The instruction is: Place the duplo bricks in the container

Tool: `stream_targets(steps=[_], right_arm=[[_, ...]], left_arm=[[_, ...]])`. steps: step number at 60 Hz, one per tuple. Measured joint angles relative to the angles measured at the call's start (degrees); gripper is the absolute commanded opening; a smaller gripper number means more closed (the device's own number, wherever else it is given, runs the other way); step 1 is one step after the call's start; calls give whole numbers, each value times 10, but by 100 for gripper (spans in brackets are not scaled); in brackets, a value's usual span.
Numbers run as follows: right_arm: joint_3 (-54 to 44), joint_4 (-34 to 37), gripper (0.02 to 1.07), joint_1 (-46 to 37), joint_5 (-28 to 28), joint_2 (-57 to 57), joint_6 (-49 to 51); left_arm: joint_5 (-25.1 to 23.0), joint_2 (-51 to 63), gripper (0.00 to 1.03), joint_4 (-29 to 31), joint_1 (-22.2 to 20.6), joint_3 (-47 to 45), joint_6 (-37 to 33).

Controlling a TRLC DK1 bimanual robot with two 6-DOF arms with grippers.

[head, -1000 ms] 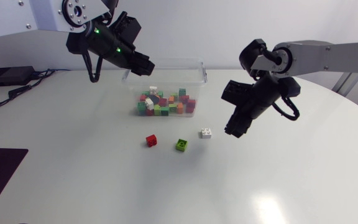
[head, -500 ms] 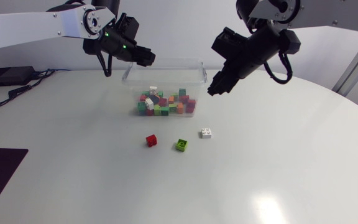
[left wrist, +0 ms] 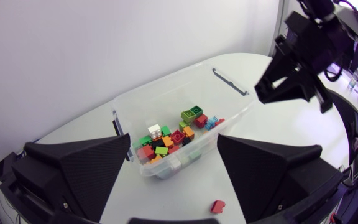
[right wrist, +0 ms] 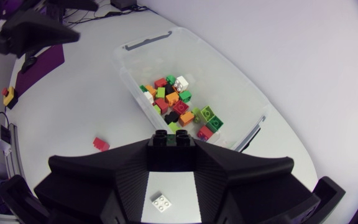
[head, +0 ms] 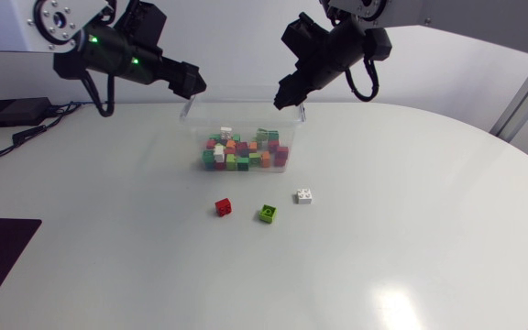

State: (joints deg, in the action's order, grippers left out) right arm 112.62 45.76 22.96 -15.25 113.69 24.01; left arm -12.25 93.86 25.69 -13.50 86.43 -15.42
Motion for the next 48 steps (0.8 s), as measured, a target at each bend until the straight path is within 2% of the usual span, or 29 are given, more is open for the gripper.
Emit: stream_targets(steps=[8,18,32,33,35,37,39,40,48], right_arm=[[20,-37,22,2,0,26,-18],[33,-84,22,2,0,56,-38],[60,-143,26,2,11,101,-73],[63,-145,30,2,16,105,-76],[70,-148,46,3,22,110,-80],[78,-148,72,3,30,118,-83],[87,-150,91,3,38,125,-86],[91,-152,105,4,44,128,-87],[99,-152,103,10,50,138,-90]], left_arm=[[-8,-55,99,17,-5,-79,-62],[-8,-62,99,36,-28,-163,-133],[-8,-59,99,49,-62,-212,-202],[-8,-58,99,50,-62,-212,-206],[-8,-55,99,53,-62,-212,-212],[-8,-51,99,56,-62,-212,-219],[-8,-45,99,57,-62,-212,-225],[-8,-41,99,58,-62,-212,-231],[-7,-2,99,68,-66,-211,-266]])
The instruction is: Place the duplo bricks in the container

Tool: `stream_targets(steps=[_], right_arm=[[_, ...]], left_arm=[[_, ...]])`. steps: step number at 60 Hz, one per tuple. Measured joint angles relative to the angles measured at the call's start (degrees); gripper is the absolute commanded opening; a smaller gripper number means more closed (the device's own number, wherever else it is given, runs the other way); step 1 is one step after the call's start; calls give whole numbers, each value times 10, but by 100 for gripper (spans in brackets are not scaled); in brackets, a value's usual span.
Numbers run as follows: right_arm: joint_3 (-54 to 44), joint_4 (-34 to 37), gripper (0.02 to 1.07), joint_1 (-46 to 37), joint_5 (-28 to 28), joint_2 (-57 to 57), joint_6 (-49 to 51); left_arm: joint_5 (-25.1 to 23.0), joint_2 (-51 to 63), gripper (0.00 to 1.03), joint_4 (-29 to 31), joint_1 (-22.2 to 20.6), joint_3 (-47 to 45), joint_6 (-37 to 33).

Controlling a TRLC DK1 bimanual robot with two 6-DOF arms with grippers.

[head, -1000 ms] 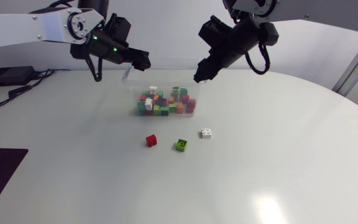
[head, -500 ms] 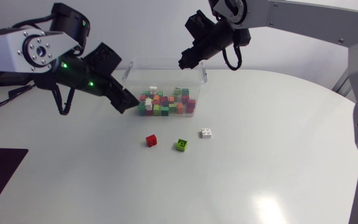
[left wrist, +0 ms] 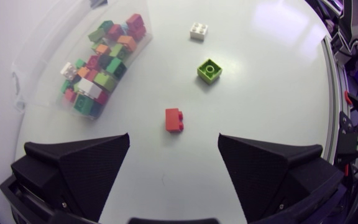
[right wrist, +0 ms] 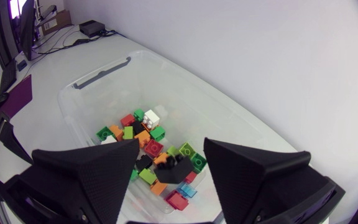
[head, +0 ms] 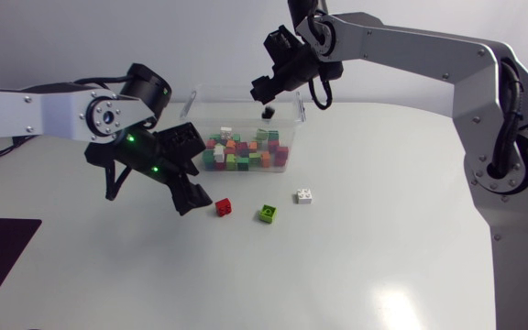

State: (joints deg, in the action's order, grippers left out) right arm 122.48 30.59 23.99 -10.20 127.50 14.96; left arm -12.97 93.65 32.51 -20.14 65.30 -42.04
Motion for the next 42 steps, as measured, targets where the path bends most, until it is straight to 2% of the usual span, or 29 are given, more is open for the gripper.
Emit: stream_targets(steps=[8,15,27,42], right_arm=[[-16,0,103,3,0,-18,0],[-75,-1,103,2,0,-74,0],[-251,-39,103,-9,1,-241,1],[-412,-54,102,-12,29,-347,-12]], left_arm=[[13,43,99,11,-10,7,-24],[25,82,99,15,-14,37,-31],[40,149,97,15,-16,91,-30],[58,205,91,15,-39,120,-30]])
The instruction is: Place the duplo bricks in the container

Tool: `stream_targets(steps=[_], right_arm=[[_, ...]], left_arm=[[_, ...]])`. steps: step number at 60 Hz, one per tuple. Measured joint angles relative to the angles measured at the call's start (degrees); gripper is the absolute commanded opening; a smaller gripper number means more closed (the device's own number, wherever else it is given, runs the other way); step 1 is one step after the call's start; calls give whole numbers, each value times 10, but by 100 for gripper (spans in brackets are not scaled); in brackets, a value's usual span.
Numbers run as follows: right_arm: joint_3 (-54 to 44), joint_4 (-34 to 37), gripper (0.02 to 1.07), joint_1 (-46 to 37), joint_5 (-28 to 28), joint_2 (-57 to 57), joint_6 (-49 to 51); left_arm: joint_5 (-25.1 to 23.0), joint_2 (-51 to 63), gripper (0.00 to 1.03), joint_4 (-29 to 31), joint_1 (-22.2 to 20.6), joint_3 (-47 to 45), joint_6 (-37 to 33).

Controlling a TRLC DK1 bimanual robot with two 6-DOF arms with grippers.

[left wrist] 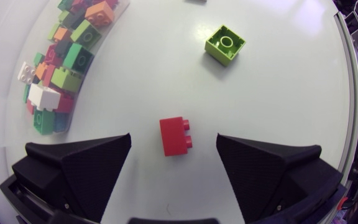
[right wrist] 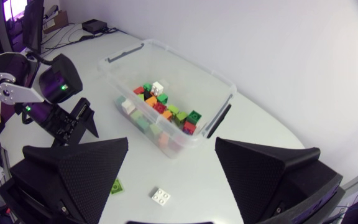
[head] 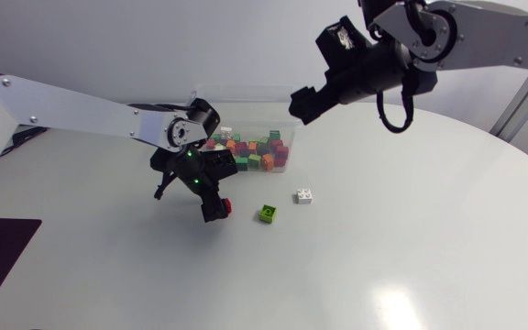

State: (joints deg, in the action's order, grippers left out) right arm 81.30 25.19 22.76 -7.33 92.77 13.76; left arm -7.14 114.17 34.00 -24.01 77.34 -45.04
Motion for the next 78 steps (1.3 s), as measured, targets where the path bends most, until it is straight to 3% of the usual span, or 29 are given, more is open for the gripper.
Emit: stream_targets(steps=[9,17,21,32,46,59,78], right_arm=[[-69,-15,102,4,20,-15,-31],[-105,-16,98,14,32,-15,-60],[-110,-19,97,19,49,-13,-75],[-110,-18,97,32,79,24,-126],[-90,39,97,34,83,101,-203],[3,106,103,27,72,188,-247],[69,149,87,20,76,293,-290]], left_arm=[[6,33,75,1,-2,23,0],[15,53,51,7,-2,38,3],[17,57,27,11,-2,44,5],[23,66,23,38,-2,54,16],[25,55,23,71,-2,56,17],[14,-28,23,78,5,56,30],[-16,-149,23,82,27,74,80]])
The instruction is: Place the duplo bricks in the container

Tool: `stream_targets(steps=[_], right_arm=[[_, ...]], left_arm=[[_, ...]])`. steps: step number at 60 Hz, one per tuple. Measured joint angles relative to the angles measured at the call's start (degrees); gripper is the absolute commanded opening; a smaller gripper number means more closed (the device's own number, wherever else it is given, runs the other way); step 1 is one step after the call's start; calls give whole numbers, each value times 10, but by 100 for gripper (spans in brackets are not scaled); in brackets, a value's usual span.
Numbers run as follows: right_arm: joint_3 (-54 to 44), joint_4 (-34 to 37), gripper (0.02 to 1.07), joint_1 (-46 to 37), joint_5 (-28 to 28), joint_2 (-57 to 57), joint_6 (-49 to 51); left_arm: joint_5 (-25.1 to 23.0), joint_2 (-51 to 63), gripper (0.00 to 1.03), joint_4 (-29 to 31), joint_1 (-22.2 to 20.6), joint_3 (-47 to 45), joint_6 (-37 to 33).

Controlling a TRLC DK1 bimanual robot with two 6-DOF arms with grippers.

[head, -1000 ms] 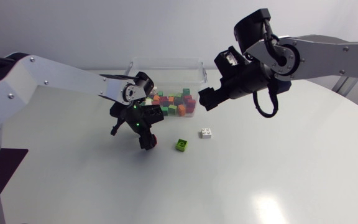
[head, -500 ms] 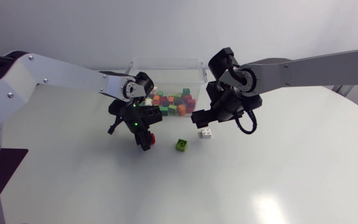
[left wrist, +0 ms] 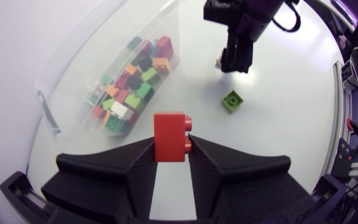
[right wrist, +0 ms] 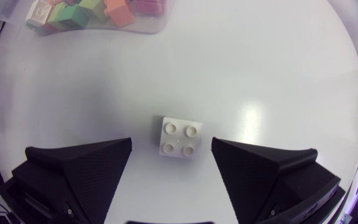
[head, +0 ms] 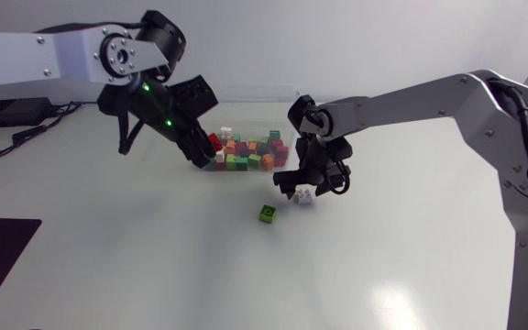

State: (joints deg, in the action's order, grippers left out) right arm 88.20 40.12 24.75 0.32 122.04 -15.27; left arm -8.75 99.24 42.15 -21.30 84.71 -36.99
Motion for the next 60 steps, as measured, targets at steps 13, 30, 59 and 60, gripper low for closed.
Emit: stream_targets(steps=[13,30,59,60], right_arm=[[11,2,67,0,20,13,-15],[12,-1,26,-2,28,14,-17],[-11,3,25,-13,30,-104,-3],[-9,5,25,-13,29,-111,-1]], left_arm=[[-30,-24,23,-65,29,34,65],[-43,-23,23,-164,51,50,148],[-42,82,43,-256,59,93,240],[-42,85,44,-258,59,96,243]])
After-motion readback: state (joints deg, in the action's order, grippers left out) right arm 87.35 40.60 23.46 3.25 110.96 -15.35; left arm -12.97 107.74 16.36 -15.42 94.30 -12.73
